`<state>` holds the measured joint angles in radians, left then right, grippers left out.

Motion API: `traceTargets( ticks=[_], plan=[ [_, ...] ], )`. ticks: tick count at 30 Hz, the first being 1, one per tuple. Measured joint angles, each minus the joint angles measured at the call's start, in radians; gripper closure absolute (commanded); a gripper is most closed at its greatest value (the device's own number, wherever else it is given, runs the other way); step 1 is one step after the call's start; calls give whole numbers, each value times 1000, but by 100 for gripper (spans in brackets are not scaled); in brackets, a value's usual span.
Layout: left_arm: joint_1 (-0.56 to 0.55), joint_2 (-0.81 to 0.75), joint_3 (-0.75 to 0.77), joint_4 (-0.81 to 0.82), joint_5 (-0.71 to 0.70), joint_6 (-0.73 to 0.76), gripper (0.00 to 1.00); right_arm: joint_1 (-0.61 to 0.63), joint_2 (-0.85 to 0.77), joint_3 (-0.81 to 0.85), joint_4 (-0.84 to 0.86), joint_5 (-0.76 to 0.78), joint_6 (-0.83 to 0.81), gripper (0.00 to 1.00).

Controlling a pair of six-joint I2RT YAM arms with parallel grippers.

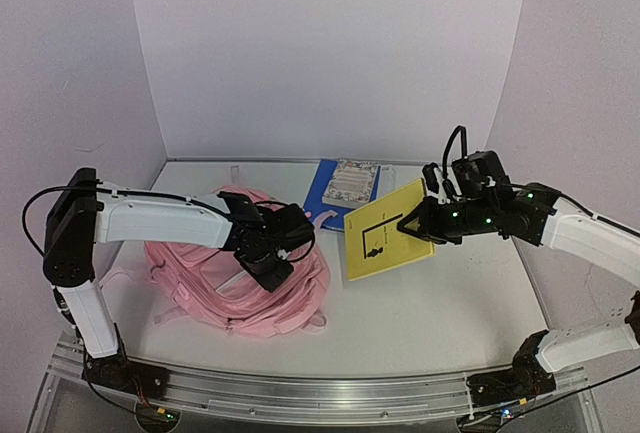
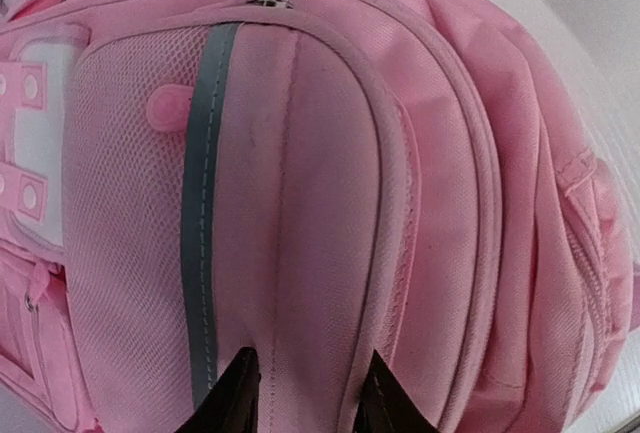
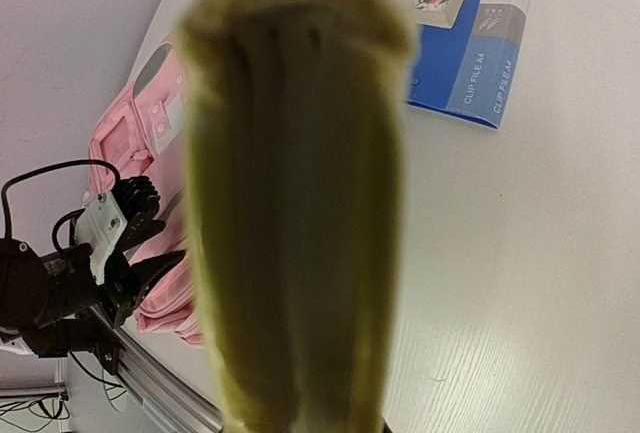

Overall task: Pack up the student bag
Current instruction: Place the book in the student bag.

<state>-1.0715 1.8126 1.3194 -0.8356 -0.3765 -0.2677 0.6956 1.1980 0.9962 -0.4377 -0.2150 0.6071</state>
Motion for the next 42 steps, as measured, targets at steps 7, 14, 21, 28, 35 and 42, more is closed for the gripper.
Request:
traceTargets(
  ticks=[7,14,21,28,35,42],
  plan=[
    [-15,1,23,-46,-75,6,100,0,0,0,0,-3,20,100],
    [1,-91,94,-97,-87,36,100,0,-2,-41,77,-77,121,100],
    [71,-198,166,-90,20,94,100,1,-1,-182,274,-199,296,100],
    [116,-214,154,-63,173,165,100,26,25,-228,422,-225,436,100],
    [158,-265,72,39,310,205,100,72,115,-224,575,-186,551,100],
    [186,-332,-34,140,405,229,100,149,261,-188,648,-50,609,100]
  ],
)
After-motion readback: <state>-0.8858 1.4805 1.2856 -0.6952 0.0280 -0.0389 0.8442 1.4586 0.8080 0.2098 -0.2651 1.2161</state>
